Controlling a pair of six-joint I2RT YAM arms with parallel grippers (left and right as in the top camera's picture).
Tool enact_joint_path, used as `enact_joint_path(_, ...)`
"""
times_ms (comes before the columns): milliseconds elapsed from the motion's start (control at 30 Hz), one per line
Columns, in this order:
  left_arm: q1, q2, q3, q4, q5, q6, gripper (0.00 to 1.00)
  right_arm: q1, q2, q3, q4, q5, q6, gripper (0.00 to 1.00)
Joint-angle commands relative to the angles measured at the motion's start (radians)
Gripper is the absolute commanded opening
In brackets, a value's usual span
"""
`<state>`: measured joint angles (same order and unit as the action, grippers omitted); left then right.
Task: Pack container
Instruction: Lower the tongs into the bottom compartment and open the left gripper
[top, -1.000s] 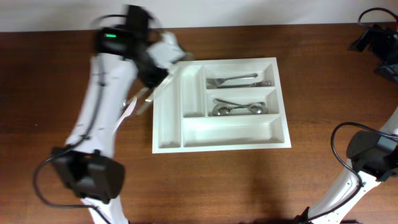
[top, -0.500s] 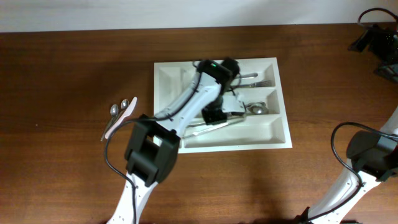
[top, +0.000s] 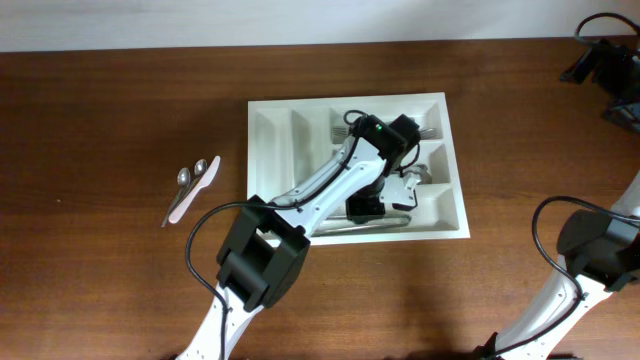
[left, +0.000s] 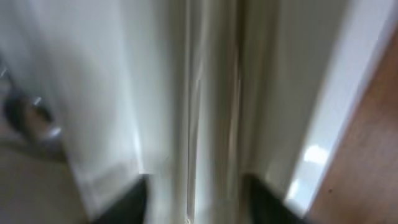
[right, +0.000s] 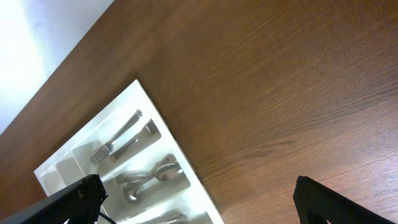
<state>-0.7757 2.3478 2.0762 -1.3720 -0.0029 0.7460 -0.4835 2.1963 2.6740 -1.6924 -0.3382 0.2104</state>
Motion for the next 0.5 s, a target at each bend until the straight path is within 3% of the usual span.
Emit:
enact_joint_path(0, 0.011, -0.022, 0.039, -0.019, -0.188, -0.118, 0.85, 0.006, 0.005, -0.004, -0.003, 0.01, 0.008, 0.99)
enact_joint_path(67, 0.022, -0.048, 0.077, -0.043, -0.207, -0.15, 0.93, 0.006, 0.005, -0.004, -0.003, 0.01, 0.008, 0.99)
enact_joint_path(233, 0.083, -0.164, 0.164, -0.135, -0.208, -0.16, 0.99, 0.006, 0.005, -0.004, -0.003, 0.01, 0.008, 0.99)
enact_joint_path(467, 0.327, -0.323, 0.186, -0.183, -0.17, -0.268, 0.99, 0.006, 0.005, -0.004, -0.006, 0.009, 0.008, 0.98)
